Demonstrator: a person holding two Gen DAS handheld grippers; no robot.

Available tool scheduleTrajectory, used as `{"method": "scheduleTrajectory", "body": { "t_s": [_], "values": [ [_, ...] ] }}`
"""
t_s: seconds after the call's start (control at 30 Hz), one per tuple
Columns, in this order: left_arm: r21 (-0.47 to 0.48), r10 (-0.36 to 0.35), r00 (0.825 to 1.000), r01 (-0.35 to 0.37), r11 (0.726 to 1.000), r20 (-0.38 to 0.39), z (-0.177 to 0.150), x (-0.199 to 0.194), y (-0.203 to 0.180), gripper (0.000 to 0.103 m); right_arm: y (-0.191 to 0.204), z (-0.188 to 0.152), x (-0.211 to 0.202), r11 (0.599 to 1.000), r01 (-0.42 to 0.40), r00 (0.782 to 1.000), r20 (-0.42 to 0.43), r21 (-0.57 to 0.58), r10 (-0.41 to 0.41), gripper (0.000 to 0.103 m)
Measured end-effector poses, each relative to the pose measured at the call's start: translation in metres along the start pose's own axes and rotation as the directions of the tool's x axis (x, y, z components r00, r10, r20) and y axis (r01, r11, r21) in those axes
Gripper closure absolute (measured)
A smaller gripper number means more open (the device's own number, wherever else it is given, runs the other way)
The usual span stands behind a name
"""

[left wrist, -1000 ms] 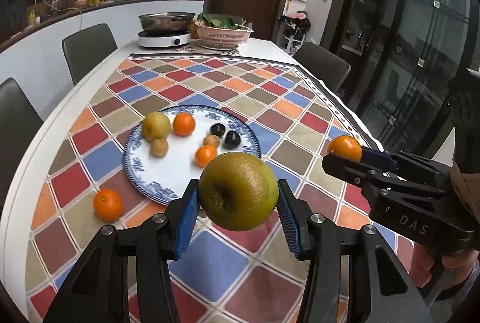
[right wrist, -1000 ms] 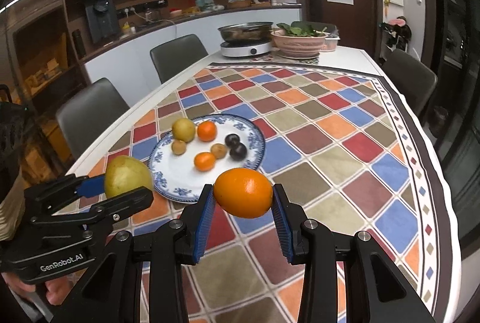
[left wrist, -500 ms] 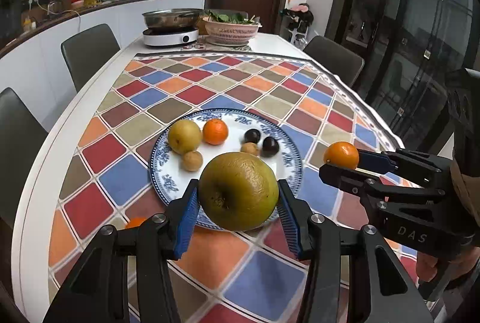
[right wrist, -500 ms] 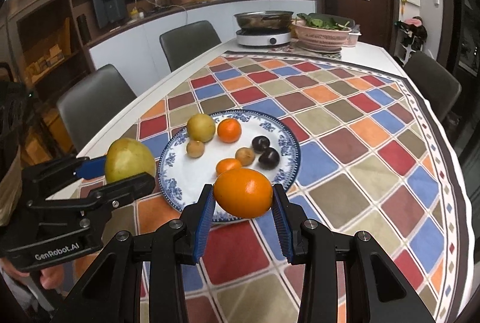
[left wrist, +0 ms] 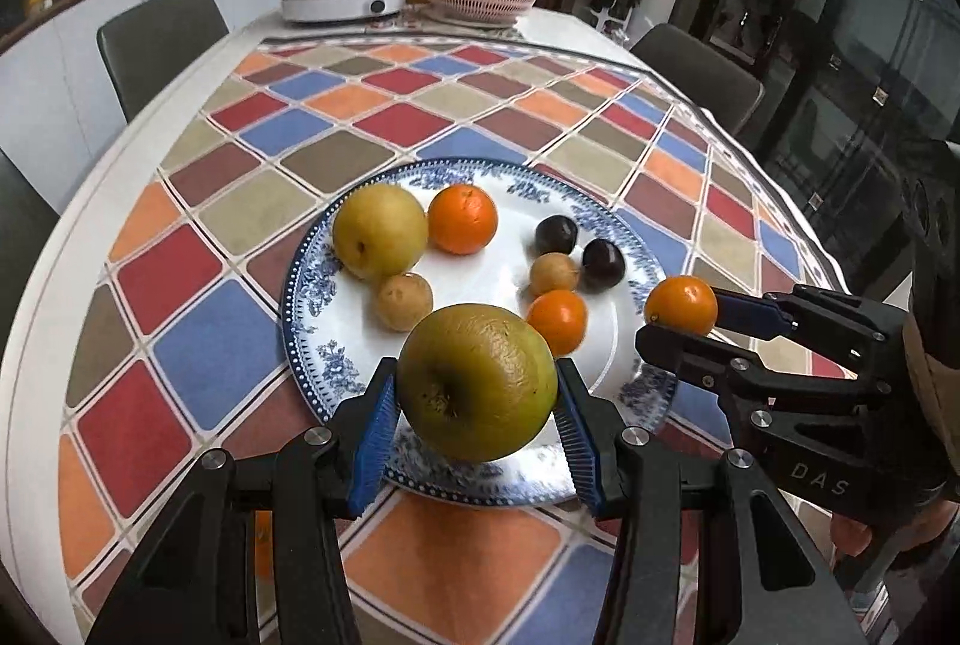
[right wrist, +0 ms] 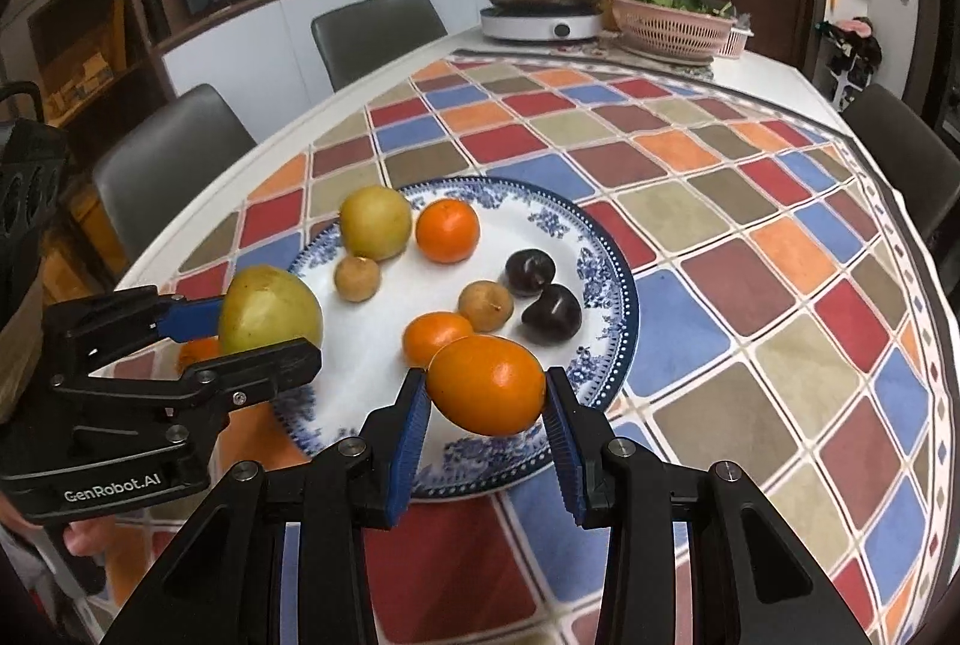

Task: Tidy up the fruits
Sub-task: 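Carry the pear onto the plate with the left tool while the right tool carries the mandarin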

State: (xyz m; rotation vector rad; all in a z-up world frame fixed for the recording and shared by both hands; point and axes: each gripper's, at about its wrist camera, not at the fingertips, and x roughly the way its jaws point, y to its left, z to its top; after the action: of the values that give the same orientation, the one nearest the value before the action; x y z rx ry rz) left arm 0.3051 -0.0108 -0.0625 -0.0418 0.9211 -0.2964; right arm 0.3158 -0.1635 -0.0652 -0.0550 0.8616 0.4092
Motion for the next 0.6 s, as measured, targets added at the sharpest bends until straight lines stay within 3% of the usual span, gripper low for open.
{"method": "scheduleTrajectory", "body": {
  "t_s": [0.6],
  "values": [
    [-0.001,0.02,0.997,-0.02,1.0,-0.07,0.007,0.036,0.006,0.053,-0.005,0.0,0.036,0.999,0.011,0.998,-0.058,-0.032,-0.013,0.064]
  ]
}}
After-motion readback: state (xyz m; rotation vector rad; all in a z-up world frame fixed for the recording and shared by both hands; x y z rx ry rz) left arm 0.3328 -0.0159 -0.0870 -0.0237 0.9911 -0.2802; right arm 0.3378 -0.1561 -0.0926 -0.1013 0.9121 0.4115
